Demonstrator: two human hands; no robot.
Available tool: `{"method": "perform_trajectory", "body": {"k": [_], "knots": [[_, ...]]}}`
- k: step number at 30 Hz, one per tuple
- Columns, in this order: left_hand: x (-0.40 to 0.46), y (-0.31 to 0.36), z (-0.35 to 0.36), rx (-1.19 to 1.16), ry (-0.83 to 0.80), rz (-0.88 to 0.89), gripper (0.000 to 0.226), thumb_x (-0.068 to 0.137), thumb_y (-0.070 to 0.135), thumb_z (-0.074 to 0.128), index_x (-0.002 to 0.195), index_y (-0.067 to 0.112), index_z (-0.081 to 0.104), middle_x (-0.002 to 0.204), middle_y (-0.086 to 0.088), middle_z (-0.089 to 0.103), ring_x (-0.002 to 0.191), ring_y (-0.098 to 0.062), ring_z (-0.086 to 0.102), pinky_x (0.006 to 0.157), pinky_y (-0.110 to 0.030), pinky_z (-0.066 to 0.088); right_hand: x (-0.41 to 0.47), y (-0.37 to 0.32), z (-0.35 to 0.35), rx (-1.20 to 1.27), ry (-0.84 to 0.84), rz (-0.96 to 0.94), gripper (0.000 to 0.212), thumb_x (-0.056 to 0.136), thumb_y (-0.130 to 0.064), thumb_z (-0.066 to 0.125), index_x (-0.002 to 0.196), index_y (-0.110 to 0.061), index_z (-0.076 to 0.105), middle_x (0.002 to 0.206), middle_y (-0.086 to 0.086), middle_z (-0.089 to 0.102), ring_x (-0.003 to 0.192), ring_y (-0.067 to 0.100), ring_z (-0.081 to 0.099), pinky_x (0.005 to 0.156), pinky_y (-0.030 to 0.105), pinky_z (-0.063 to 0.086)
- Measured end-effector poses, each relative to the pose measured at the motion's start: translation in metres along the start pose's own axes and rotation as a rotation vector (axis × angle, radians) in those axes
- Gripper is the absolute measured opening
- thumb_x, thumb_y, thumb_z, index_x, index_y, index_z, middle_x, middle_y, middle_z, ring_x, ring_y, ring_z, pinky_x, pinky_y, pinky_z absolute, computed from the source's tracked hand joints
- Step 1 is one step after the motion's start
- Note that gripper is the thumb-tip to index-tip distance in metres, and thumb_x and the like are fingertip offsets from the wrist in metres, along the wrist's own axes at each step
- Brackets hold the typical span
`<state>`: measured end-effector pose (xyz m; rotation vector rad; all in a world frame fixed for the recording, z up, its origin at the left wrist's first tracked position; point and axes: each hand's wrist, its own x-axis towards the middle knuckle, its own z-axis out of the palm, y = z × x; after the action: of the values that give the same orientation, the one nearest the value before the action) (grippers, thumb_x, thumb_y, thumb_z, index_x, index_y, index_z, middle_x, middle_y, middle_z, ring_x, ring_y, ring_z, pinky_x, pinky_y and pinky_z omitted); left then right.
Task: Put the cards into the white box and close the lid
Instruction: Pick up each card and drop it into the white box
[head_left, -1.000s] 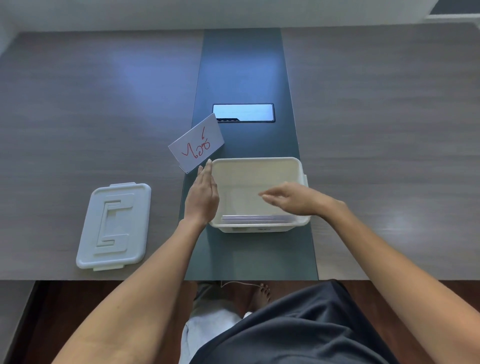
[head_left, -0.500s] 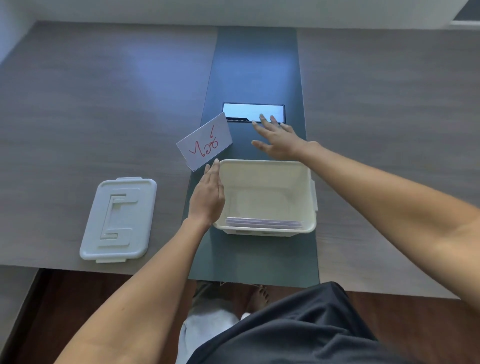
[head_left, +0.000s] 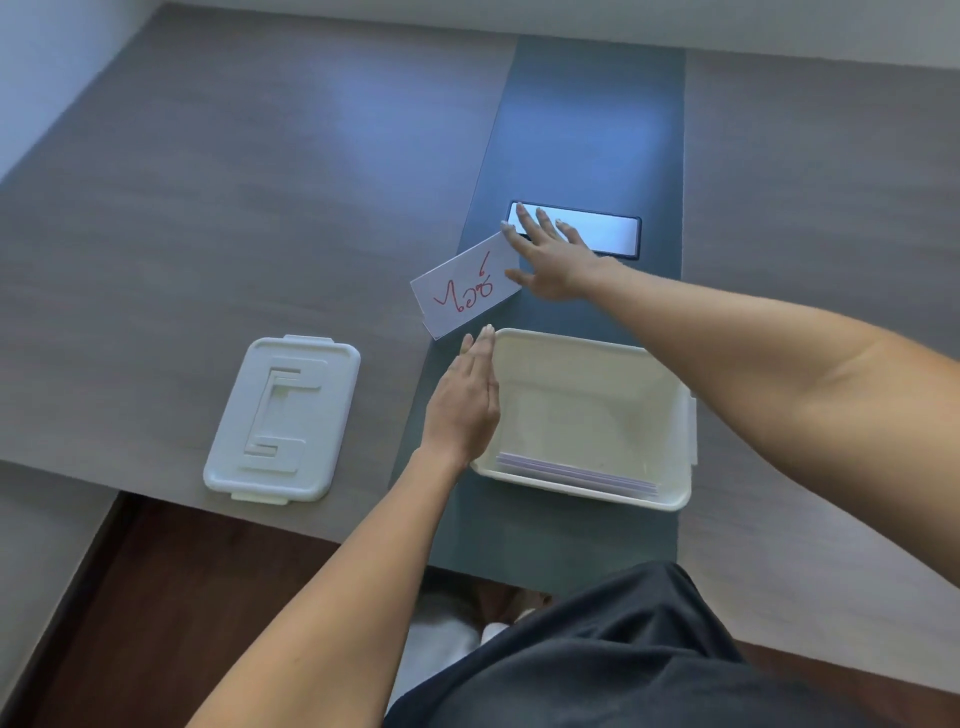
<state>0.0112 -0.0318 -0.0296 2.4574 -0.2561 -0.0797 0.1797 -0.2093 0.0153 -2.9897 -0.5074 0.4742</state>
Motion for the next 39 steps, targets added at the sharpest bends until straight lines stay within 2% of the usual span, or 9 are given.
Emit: {"method": "perform_trajectory", "body": {"k": [6, 11, 14, 16, 20, 22, 26, 34, 39], "knots": [[-0.001, -0.002, 0.002, 0.013, 0.008, -0.008, 0.055, 0.103, 0.012, 0.028, 0.157, 0.019, 0.019, 0.163, 0.006, 0.024, 0.152, -0.012, 0.013, 0.12, -0.034, 0.025, 0.033, -0.027, -0.004, -0.04, 0.001, -0.058, 0.078, 0.101, -0.042, 0.044, 0.158, -0.024, -0.008, 0.164, 0.01, -0.019, 0.152, 0.032, -0.013, 0.12, 0.048, -0.01], [0.0, -0.002, 0.003, 0.019, 0.017, -0.011, 0.056, 0.103, 0.013, 0.028, 0.157, 0.019, 0.019, 0.163, 0.006, 0.025, 0.152, -0.012, 0.013, 0.121, -0.035, 0.023, 0.045, -0.039, 0.007, -0.07, -0.079, -0.041, 0.082, 0.1, -0.041, 0.047, 0.158, -0.021, -0.007, 0.166, 0.013, -0.001, 0.152, 0.035, -0.012, 0.118, 0.052, -0.013], [0.0, -0.003, 0.004, 0.022, 0.013, -0.015, 0.056, 0.102, 0.012, 0.029, 0.157, 0.018, 0.019, 0.163, 0.005, 0.024, 0.152, -0.013, 0.013, 0.122, -0.033, 0.02, 0.051, -0.041, 0.009, -0.085, -0.07, -0.039, 0.073, 0.099, -0.032, 0.052, 0.158, -0.018, 0.01, 0.157, 0.019, 0.023, 0.152, 0.039, -0.001, 0.119, 0.054, -0.01], [0.0, -0.004, 0.005, 0.028, 0.012, -0.013, 0.056, 0.102, 0.012, 0.029, 0.157, 0.018, 0.018, 0.163, 0.005, 0.023, 0.152, -0.013, 0.013, 0.123, -0.032, 0.019, 0.052, -0.04, 0.004, -0.129, -0.048, -0.047, 0.059, 0.097, -0.017, 0.053, 0.151, -0.018, 0.029, 0.143, 0.018, 0.039, 0.146, 0.039, 0.02, 0.121, 0.055, -0.002], [0.0, -0.004, 0.004, 0.028, 0.008, -0.019, 0.055, 0.103, 0.014, 0.028, 0.157, 0.019, 0.018, 0.164, 0.006, 0.021, 0.152, -0.012, 0.011, 0.123, -0.032, 0.018, 0.04, -0.038, -0.009, -0.163, -0.051, -0.068, 0.043, 0.092, 0.006, 0.043, 0.129, -0.015, 0.052, 0.122, 0.008, 0.06, 0.113, 0.03, 0.047, 0.111, 0.043, 0.021], [-0.001, -0.003, 0.004, 0.023, 0.007, -0.021, 0.054, 0.104, 0.016, 0.028, 0.157, 0.02, 0.018, 0.164, 0.007, 0.021, 0.152, -0.012, 0.011, 0.123, -0.032, 0.018, 0.031, -0.036, -0.011, -0.121, -0.039, -0.077, 0.039, 0.093, 0.006, 0.04, 0.124, -0.014, 0.055, 0.122, 0.007, 0.062, 0.1, 0.027, 0.047, 0.091, 0.032, 0.03], [-0.001, -0.002, 0.002, 0.008, 0.003, -0.024, 0.053, 0.105, 0.018, 0.027, 0.157, 0.021, 0.018, 0.164, 0.007, 0.021, 0.152, -0.013, 0.01, 0.123, -0.033, 0.017, 0.017, -0.025, -0.013, 0.011, -0.053, -0.039, 0.039, 0.095, 0.001, 0.037, 0.126, -0.016, 0.055, 0.125, 0.009, 0.061, 0.096, 0.031, 0.053, 0.067, 0.03, 0.038], [-0.002, -0.003, 0.0, -0.027, -0.024, -0.037, 0.052, 0.105, 0.025, 0.022, 0.157, 0.023, 0.019, 0.163, 0.01, 0.021, 0.152, -0.011, 0.01, 0.122, -0.038, 0.022, -0.028, 0.007, -0.021, 0.202, 0.042, 0.152, 0.048, 0.093, 0.001, 0.037, 0.134, -0.016, 0.054, 0.133, 0.011, 0.059, 0.115, 0.037, 0.055, 0.086, 0.04, 0.047], [-0.001, -0.005, 0.001, -0.036, -0.024, -0.037, 0.051, 0.105, 0.022, 0.023, 0.156, 0.023, 0.019, 0.163, 0.01, 0.021, 0.152, -0.01, 0.01, 0.122, -0.039, 0.023, -0.065, 0.031, -0.024, 0.259, 0.101, 0.197, 0.045, 0.094, 0.0, 0.038, 0.131, -0.019, 0.056, 0.13, 0.008, 0.062, 0.112, 0.035, 0.058, 0.078, 0.035, 0.044]]}}
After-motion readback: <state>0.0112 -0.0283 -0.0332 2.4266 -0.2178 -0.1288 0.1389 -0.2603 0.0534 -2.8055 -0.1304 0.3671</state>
